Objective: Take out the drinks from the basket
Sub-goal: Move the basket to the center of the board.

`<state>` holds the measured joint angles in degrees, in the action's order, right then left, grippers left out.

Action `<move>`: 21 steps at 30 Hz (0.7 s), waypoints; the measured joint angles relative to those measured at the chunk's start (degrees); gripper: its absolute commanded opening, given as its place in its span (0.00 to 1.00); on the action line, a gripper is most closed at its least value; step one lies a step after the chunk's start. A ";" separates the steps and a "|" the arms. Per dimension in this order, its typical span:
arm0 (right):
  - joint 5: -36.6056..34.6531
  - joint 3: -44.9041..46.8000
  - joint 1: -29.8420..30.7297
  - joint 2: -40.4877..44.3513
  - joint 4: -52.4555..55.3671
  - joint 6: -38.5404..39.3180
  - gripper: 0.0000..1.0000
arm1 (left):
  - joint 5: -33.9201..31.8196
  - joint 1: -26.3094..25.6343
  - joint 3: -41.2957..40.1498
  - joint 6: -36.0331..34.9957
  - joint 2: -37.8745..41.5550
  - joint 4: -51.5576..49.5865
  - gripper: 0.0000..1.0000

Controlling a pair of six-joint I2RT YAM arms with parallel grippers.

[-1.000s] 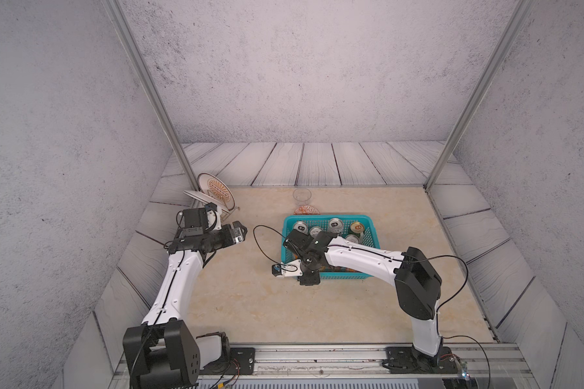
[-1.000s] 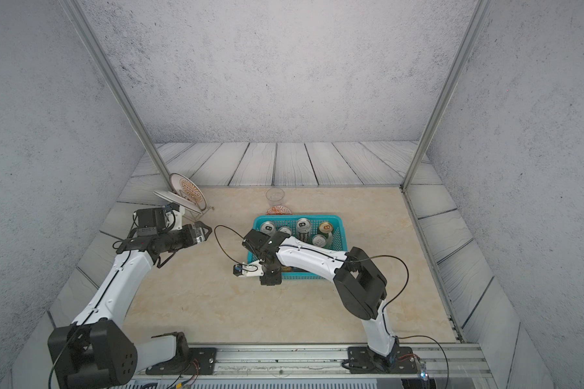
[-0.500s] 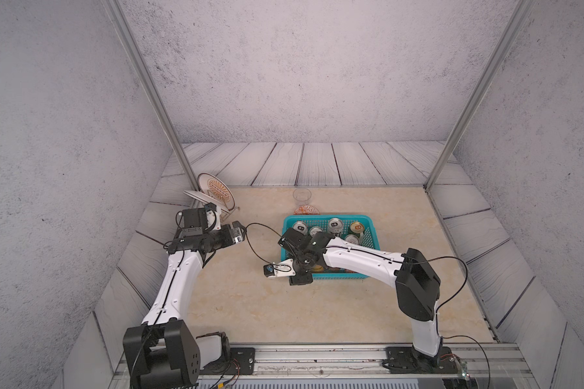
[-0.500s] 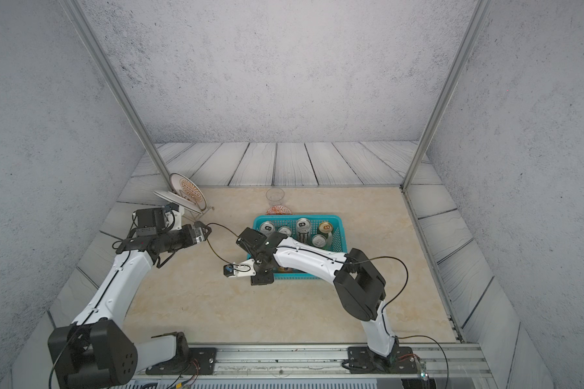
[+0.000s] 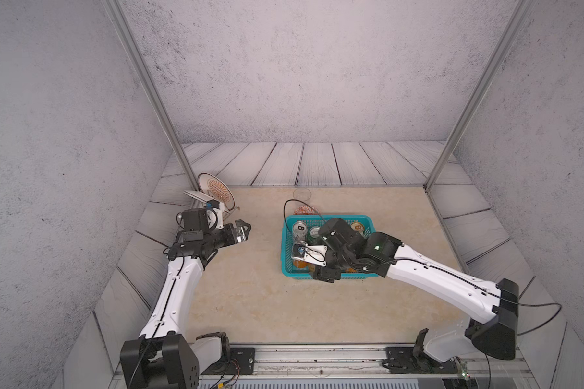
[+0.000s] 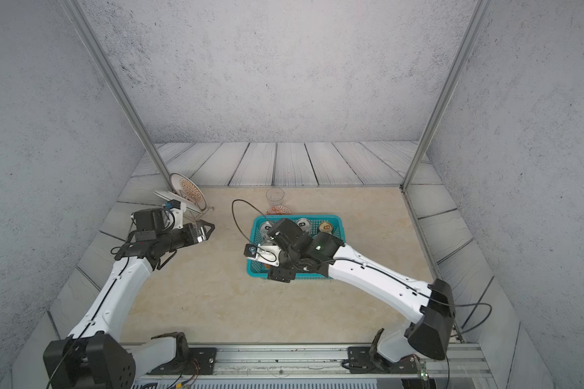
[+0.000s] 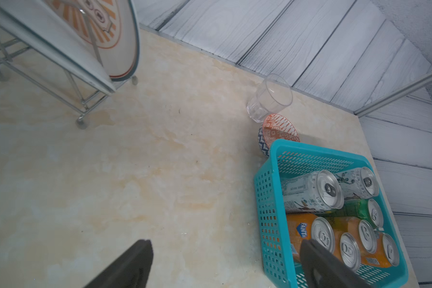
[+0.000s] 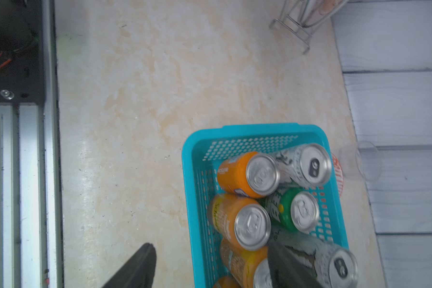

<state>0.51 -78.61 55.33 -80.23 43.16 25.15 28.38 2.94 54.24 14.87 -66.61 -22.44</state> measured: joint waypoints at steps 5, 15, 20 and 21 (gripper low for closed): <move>-1.90 8.50 -10.25 9.49 -0.42 -8.90 0.84 | -4.48 -9.51 0.42 -0.79 -0.24 -0.61 0.99; -6.71 23.74 -27.15 22.51 -1.33 -26.36 0.97 | -16.57 -28.09 11.13 -2.05 -12.94 -1.79 0.99; -7.17 29.97 -32.50 26.21 -3.52 -33.68 0.99 | -20.13 -32.24 18.82 -4.52 -20.85 -3.17 0.99; -7.17 30.80 -33.05 26.56 -3.72 -34.99 0.99 | -20.68 -32.92 20.37 -5.11 -22.60 -3.48 0.99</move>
<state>-6.66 -47.81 22.28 -53.67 39.44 -9.85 7.70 -29.98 74.61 9.76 -89.21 -25.91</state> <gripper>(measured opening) 0.992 0.988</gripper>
